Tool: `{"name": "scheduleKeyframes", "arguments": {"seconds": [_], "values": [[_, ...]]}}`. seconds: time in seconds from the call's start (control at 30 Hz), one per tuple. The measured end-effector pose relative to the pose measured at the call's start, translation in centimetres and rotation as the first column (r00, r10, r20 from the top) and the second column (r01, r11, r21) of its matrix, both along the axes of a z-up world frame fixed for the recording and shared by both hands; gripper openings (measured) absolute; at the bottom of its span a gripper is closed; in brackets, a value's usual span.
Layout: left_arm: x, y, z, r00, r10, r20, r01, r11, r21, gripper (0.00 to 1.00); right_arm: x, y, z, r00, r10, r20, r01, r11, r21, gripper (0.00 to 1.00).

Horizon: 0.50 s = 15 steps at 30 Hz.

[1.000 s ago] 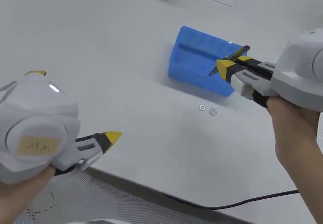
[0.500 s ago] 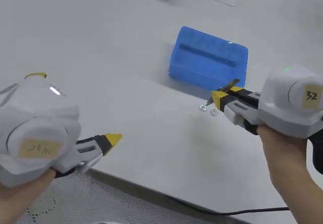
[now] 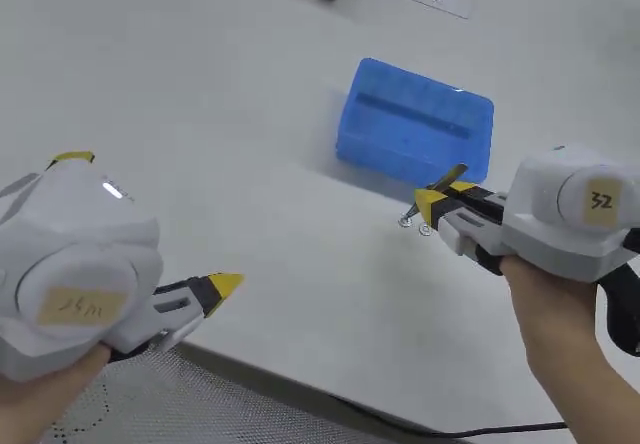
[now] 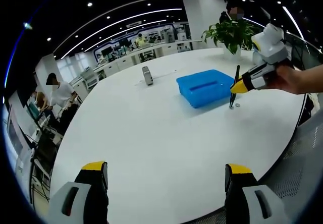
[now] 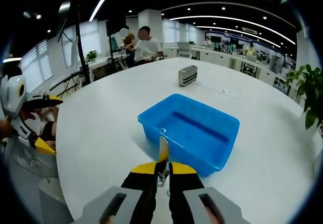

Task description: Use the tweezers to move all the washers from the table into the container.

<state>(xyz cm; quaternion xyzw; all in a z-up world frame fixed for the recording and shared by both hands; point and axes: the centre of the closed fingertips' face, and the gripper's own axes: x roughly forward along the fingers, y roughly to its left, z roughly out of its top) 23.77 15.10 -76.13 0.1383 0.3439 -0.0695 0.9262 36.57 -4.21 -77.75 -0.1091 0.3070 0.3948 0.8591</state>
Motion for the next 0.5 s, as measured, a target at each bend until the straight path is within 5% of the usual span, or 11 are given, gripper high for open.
{"name": "scheduleKeyframes", "arguments": {"seconds": [0.37, 0.5], "values": [[0.0, -0.1, 0.1, 1.0, 0.0, 0.001, 0.0, 1.0, 0.0, 0.99, -0.1, 0.0, 0.1, 1.0, 0.001, -0.007, -0.001, 1.0, -0.012, 0.04], [0.0, -0.2, 0.0, 1.0, -0.005, -0.001, 0.005, 1.0, -0.003, 0.99, 0.0, 0.3, 1.0, 1.0, -0.009, -0.016, 0.01, 1.0, 0.025, 0.04]]}}
